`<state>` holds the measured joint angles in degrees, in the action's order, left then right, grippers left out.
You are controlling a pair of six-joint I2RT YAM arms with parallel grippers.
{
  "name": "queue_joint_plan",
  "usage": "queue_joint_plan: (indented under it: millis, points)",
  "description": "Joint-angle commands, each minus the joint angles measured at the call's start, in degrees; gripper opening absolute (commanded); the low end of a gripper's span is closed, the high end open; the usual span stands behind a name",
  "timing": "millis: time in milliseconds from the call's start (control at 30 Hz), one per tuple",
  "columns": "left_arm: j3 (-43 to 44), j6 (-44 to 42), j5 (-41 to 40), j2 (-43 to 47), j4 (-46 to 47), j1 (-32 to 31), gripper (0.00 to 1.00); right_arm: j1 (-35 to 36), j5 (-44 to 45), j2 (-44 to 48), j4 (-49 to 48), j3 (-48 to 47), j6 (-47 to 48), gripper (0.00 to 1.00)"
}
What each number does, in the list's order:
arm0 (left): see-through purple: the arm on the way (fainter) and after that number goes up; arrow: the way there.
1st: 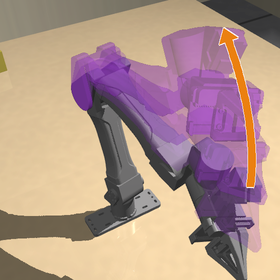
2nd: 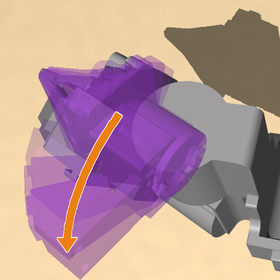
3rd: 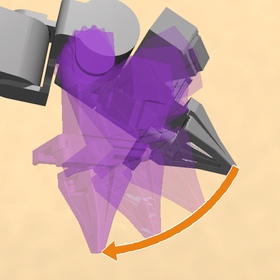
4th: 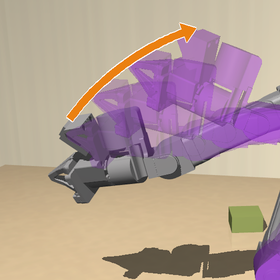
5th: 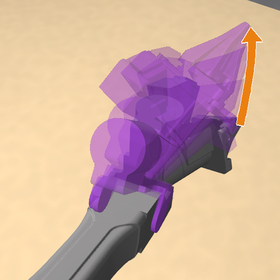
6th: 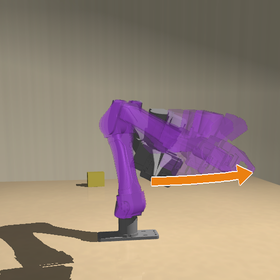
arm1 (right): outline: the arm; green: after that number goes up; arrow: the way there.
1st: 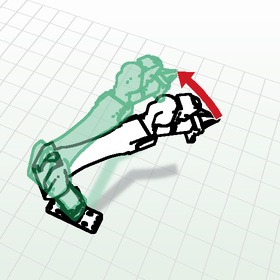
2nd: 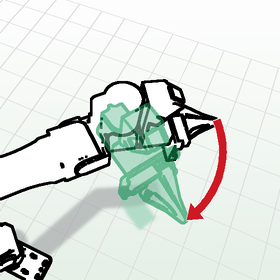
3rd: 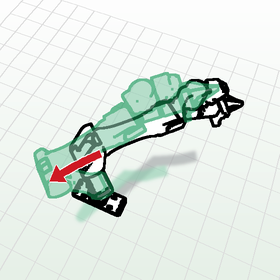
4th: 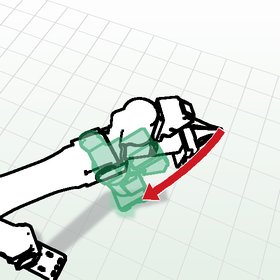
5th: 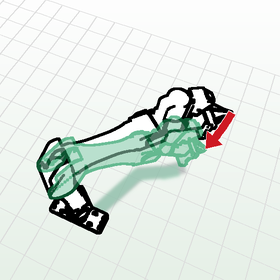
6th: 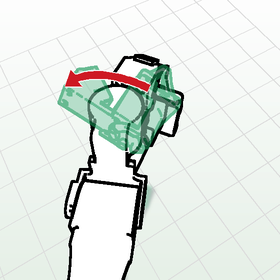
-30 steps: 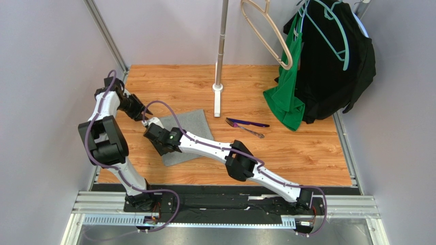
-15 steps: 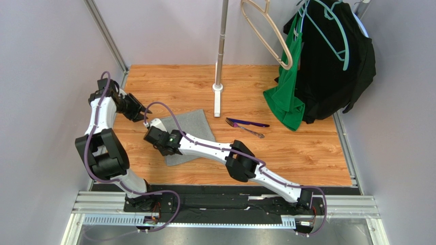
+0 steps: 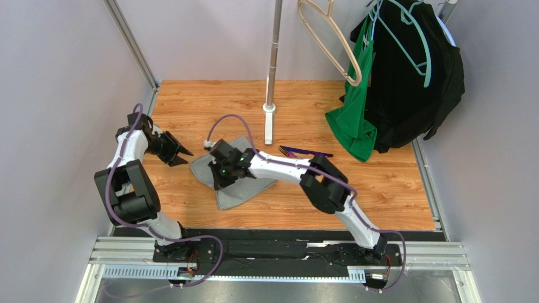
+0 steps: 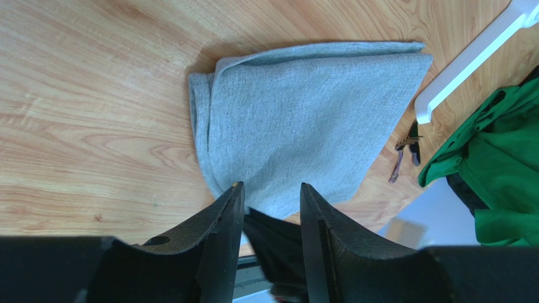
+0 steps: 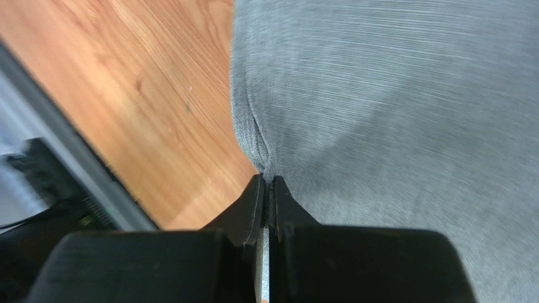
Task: Fold the napkin into a case and place the utensils inside
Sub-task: Pick up the lower triangle-folded napkin from the center of the board.
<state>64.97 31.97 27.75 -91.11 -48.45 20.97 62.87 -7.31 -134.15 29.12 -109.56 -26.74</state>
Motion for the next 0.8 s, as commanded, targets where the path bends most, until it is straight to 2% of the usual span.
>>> queue_joint_plan:
  millis: [0,233,367,767]
  points:
    - [0.07,-2.52,2.22,3.22,-1.46,0.39,0.47,-6.26,-16.83,8.9,-20.94,9.53,-11.13,0.0]
    - [-5.28,-0.77,5.56,7.34,-1.92,-2.33,0.47,-8.82,-24.32,9.17,-34.73,17.97,-19.48,0.0]
    - [-9.33,1.95,9.25,7.26,0.54,-4.62,0.48,-9.0,-24.86,9.43,-36.77,19.9,-20.63,0.0]
    - [-13.46,8.81,7.32,3.04,2.56,-5.68,0.48,-8.91,-24.94,10.4,-37.39,21.49,-19.4,0.0]
